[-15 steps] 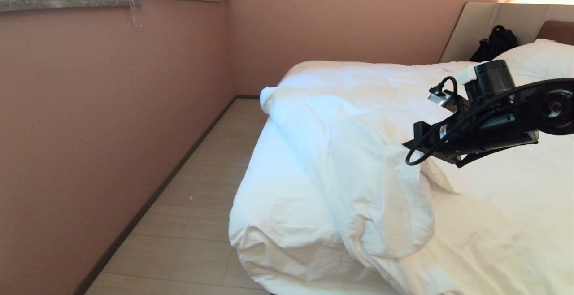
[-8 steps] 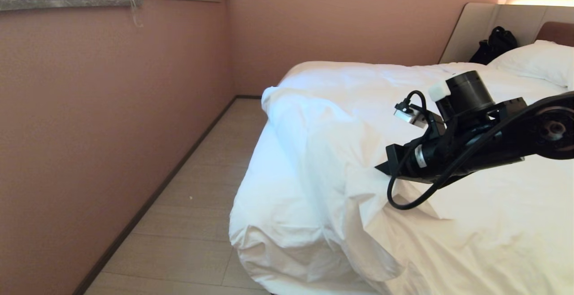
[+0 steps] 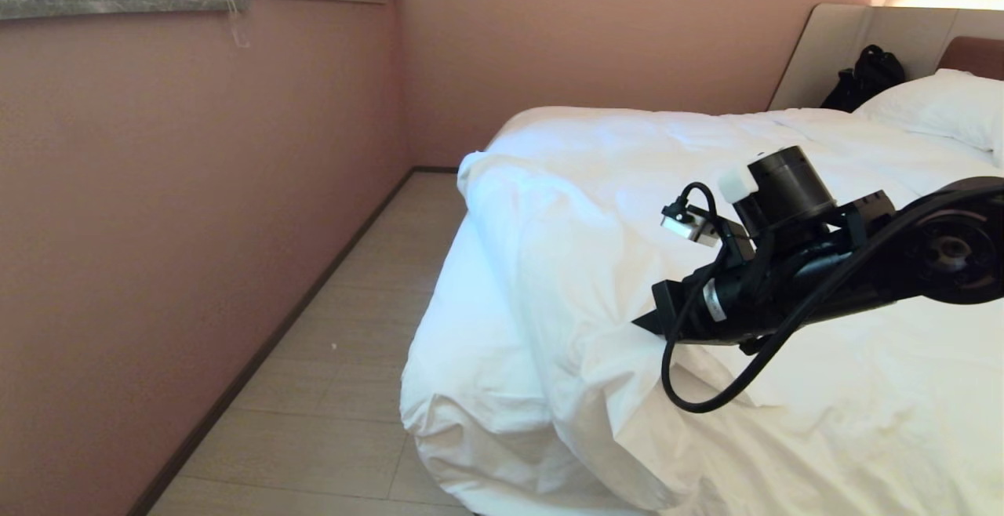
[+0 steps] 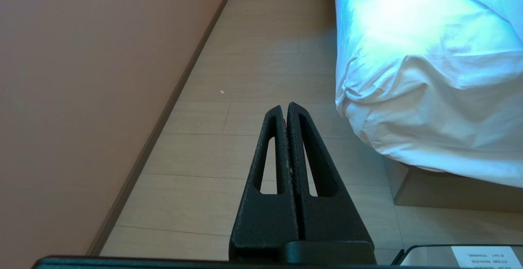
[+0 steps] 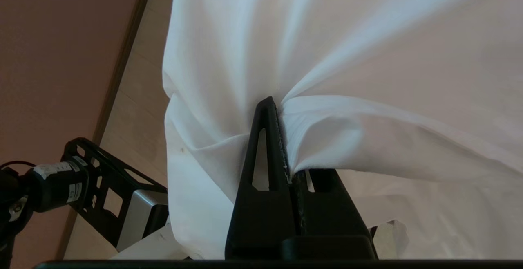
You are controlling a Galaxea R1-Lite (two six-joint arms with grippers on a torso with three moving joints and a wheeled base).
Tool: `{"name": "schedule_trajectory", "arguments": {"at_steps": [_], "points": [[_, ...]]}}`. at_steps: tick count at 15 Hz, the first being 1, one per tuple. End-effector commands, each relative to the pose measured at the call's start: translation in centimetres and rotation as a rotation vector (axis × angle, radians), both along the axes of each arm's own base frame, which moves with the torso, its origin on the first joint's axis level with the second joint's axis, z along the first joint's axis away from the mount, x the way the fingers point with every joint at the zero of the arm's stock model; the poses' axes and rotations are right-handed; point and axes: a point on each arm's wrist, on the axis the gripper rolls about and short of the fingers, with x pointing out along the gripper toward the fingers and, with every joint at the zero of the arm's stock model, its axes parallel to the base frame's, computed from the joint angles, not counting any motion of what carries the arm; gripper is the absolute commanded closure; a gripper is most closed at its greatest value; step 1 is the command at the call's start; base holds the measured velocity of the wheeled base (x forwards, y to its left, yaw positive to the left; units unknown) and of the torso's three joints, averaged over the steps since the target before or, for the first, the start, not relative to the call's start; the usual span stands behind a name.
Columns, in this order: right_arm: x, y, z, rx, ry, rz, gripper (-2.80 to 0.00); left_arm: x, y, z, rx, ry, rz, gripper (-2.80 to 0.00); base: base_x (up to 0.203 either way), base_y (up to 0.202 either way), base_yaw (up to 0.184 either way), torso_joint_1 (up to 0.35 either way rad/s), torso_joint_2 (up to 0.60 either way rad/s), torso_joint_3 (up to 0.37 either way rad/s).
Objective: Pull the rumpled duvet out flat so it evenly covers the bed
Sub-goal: Flatten the corners of the folded blanket
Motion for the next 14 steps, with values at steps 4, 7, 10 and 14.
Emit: {"name": "schedule_trajectory", "arguments": {"at_steps": [4, 7, 10, 14], "points": [[-0.3, 2.1, -1.6, -0.024, 0.050, 0.061, 0.00, 0.0, 0.0, 0.0, 0.001, 0.001, 0.001, 0.00, 0.000, 0.000, 0.000, 0.000, 0.00, 0.000], [-1.1, 3.1, -1.9, -0.031, 0.063, 0.100, 0.00, 0.0, 0.0, 0.0, 0.001, 0.001, 0.001, 0.00, 0.000, 0.000, 0.000, 0.000, 0.00, 0.000], [-1.1, 3.3, -2.2, -0.035, 0.070, 0.105, 0.00, 0.0, 0.0, 0.0, -0.001, 0.001, 0.001, 0.00, 0.000, 0.000, 0.000, 0.000, 0.00, 0.000], [-0.9, 3.5, -2.7, -0.042, 0.084, 0.105, 0.00, 0.0, 0.0, 0.0, 0.001, 0.000, 0.001, 0.00, 0.000, 0.000, 0.000, 0.000, 0.00, 0.000]]}}
